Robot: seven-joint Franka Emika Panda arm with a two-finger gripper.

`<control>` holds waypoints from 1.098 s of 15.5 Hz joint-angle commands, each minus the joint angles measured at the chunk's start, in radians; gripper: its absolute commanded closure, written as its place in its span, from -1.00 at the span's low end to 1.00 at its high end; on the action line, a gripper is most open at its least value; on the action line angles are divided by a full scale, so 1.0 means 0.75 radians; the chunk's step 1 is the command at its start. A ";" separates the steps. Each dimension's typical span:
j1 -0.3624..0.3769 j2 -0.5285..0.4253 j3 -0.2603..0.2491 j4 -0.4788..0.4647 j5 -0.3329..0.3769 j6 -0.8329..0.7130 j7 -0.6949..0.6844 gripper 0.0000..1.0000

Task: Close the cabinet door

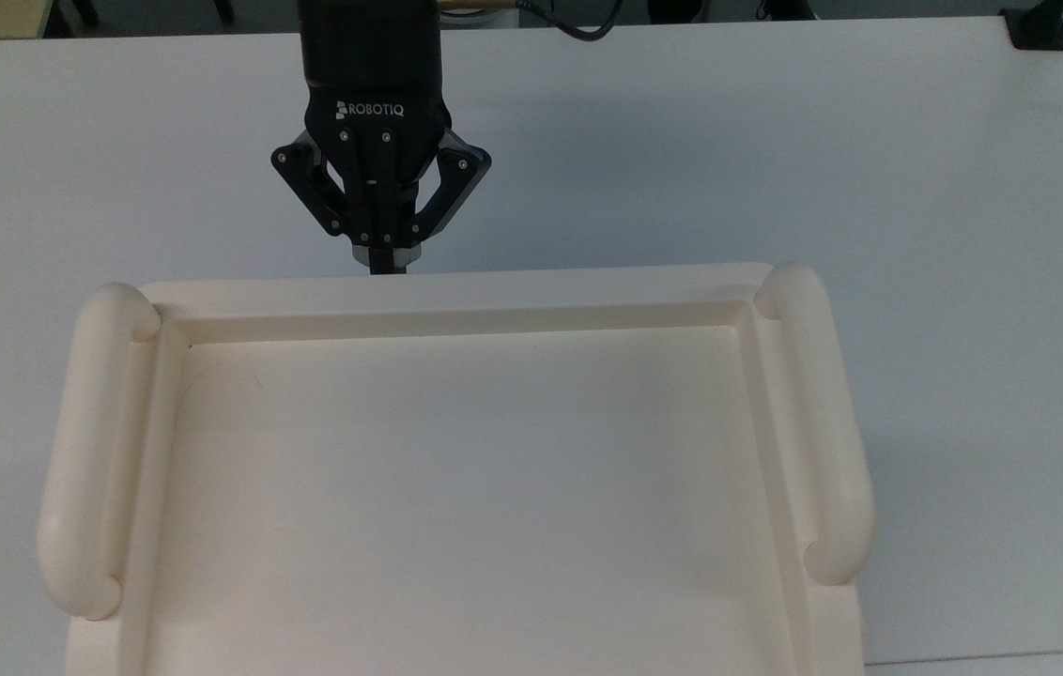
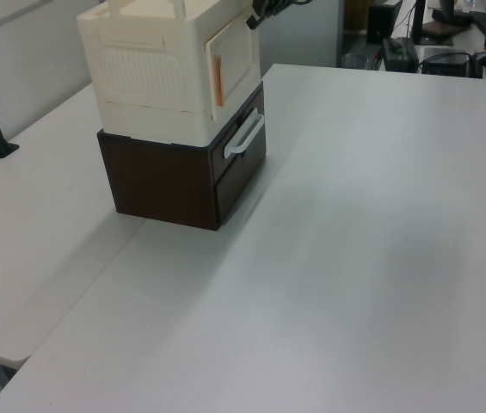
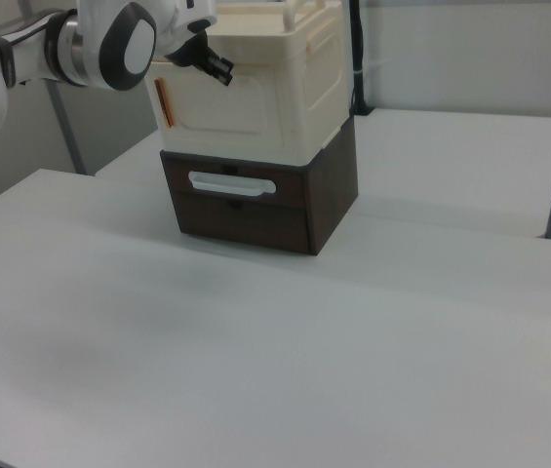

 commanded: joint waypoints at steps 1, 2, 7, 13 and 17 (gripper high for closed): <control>0.018 0.028 -0.013 -0.007 -0.001 0.141 0.018 1.00; 0.018 0.034 -0.013 -0.005 -0.001 0.149 0.016 1.00; 0.024 0.046 -0.015 -0.007 -0.013 0.165 0.012 1.00; 0.011 -0.056 -0.015 -0.081 -0.021 -0.114 -0.231 1.00; 0.017 -0.148 -0.015 -0.087 -0.021 -0.625 -0.492 1.00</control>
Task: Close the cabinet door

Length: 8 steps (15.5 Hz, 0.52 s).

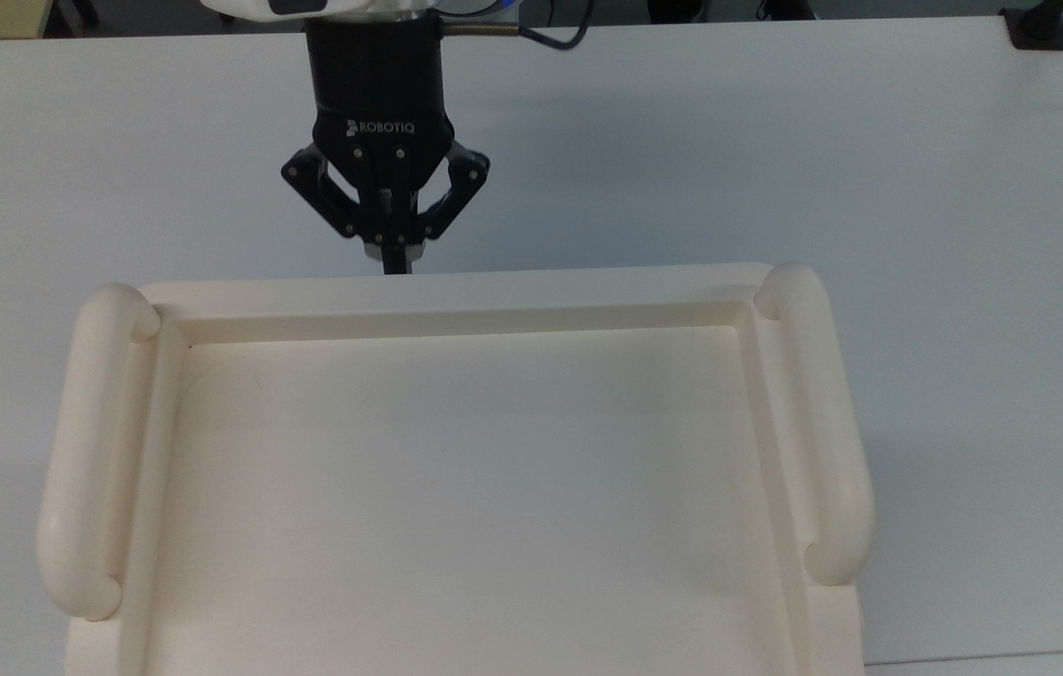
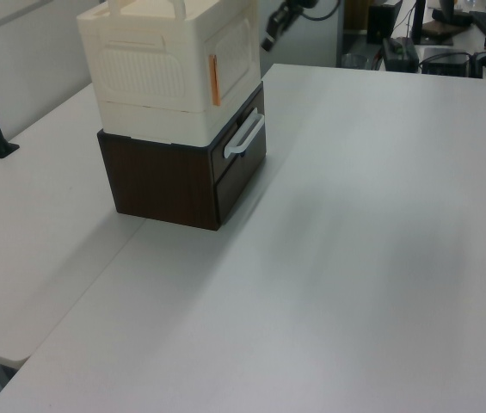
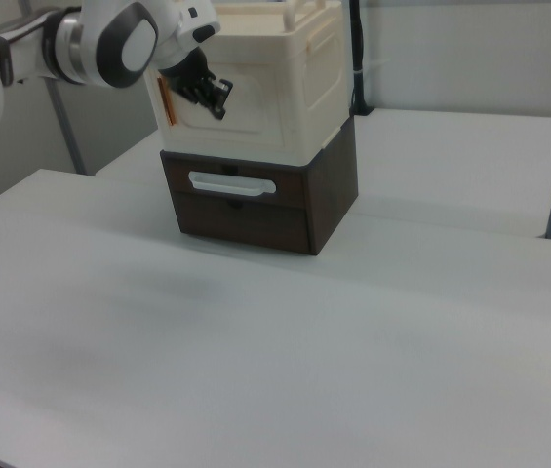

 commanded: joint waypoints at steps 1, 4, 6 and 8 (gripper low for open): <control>0.025 -0.139 -0.013 -0.083 -0.012 -0.355 -0.182 1.00; 0.033 -0.233 -0.009 -0.171 -0.067 -0.493 -0.191 1.00; 0.033 -0.270 0.005 -0.192 -0.085 -0.613 -0.187 1.00; -0.007 -0.282 0.054 -0.194 -0.106 -0.716 -0.180 1.00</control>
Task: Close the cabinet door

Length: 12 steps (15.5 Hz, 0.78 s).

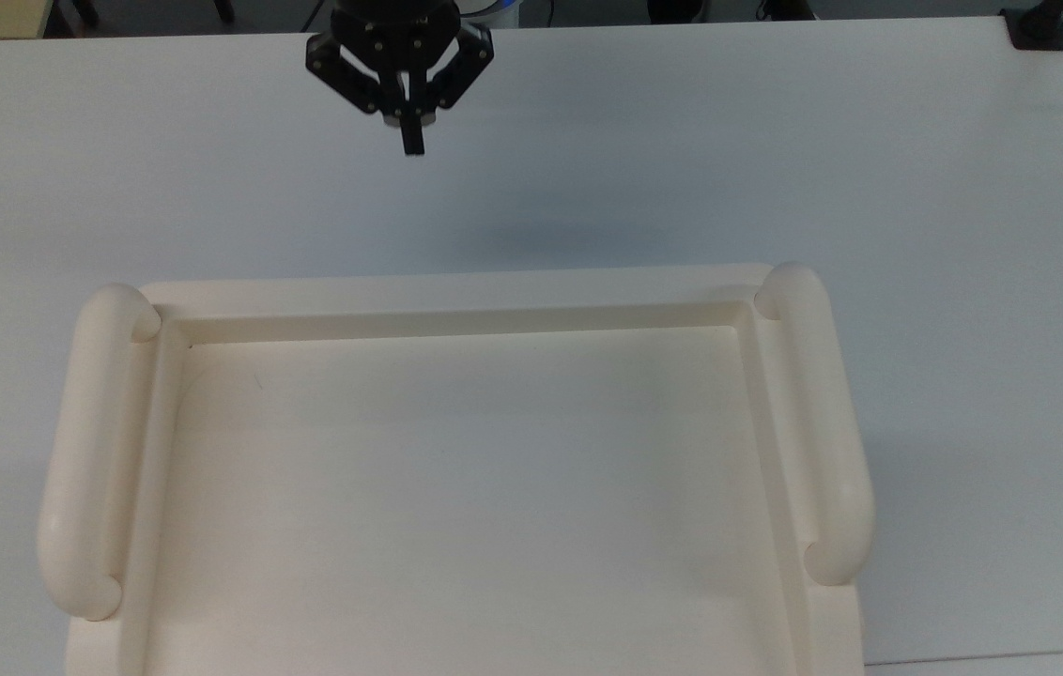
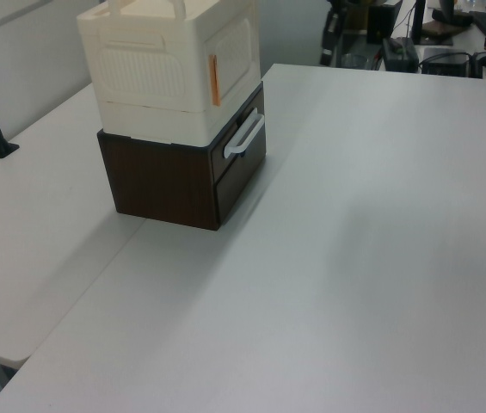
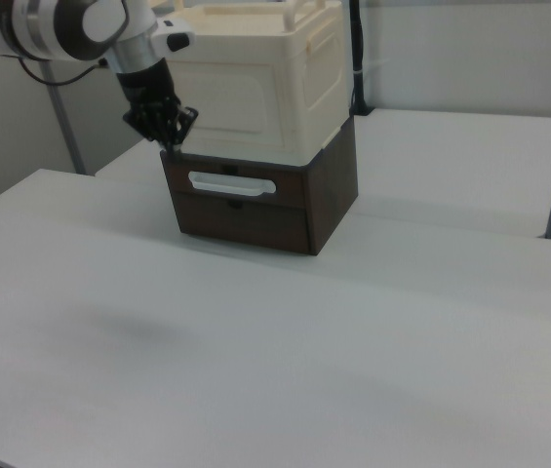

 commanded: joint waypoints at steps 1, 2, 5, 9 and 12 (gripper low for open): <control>-0.061 -0.090 0.070 -0.089 -0.041 -0.147 -0.015 1.00; -0.096 -0.092 0.105 -0.091 -0.043 -0.167 -0.015 1.00; -0.221 -0.127 0.207 -0.130 -0.044 -0.198 0.007 0.95; -0.256 -0.152 0.230 -0.175 -0.074 -0.200 0.044 -0.08; -0.254 -0.146 0.230 -0.171 -0.103 -0.198 0.130 -1.00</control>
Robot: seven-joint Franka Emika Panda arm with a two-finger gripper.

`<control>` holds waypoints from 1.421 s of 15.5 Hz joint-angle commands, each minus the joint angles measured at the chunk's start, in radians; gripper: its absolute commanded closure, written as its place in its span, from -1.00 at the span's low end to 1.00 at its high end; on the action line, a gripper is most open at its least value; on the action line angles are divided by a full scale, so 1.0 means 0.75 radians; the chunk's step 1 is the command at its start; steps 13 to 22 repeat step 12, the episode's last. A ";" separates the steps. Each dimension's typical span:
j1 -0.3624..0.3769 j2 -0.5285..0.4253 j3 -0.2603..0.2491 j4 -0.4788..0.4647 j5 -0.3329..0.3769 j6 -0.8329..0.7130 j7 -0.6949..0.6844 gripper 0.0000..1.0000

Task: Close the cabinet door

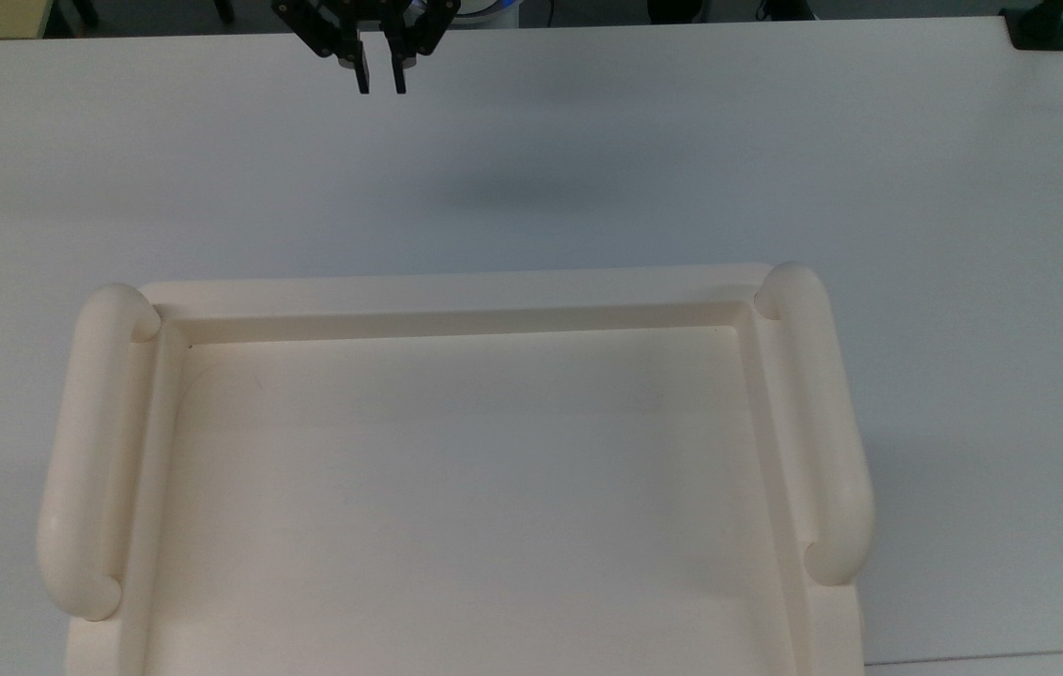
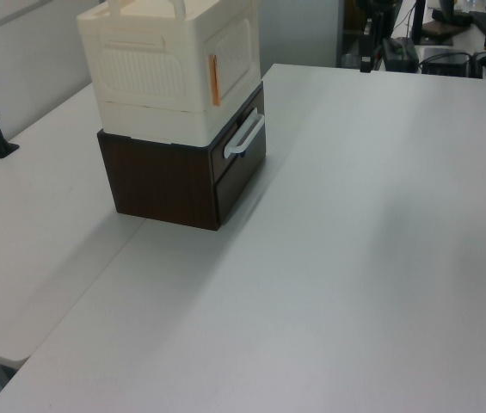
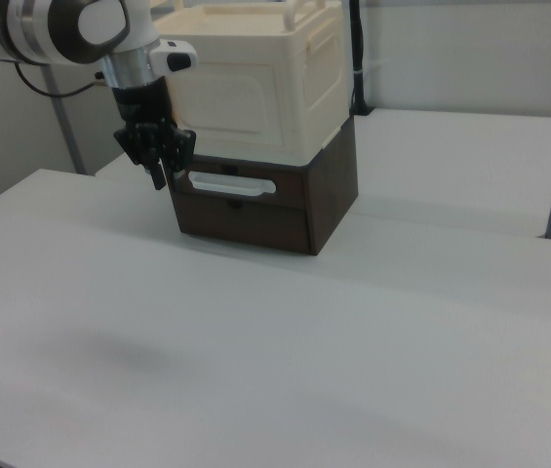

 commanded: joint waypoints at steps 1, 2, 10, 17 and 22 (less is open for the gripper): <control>-0.008 -0.043 0.024 -0.055 -0.046 -0.008 0.077 -1.00; -0.012 -0.043 0.024 -0.055 -0.046 -0.008 0.078 -1.00; -0.017 -0.046 0.016 -0.043 -0.046 -0.021 0.082 -1.00; -0.014 -0.046 0.014 -0.043 -0.046 -0.029 0.082 -1.00; -0.014 -0.046 0.014 -0.043 -0.046 -0.029 0.082 -1.00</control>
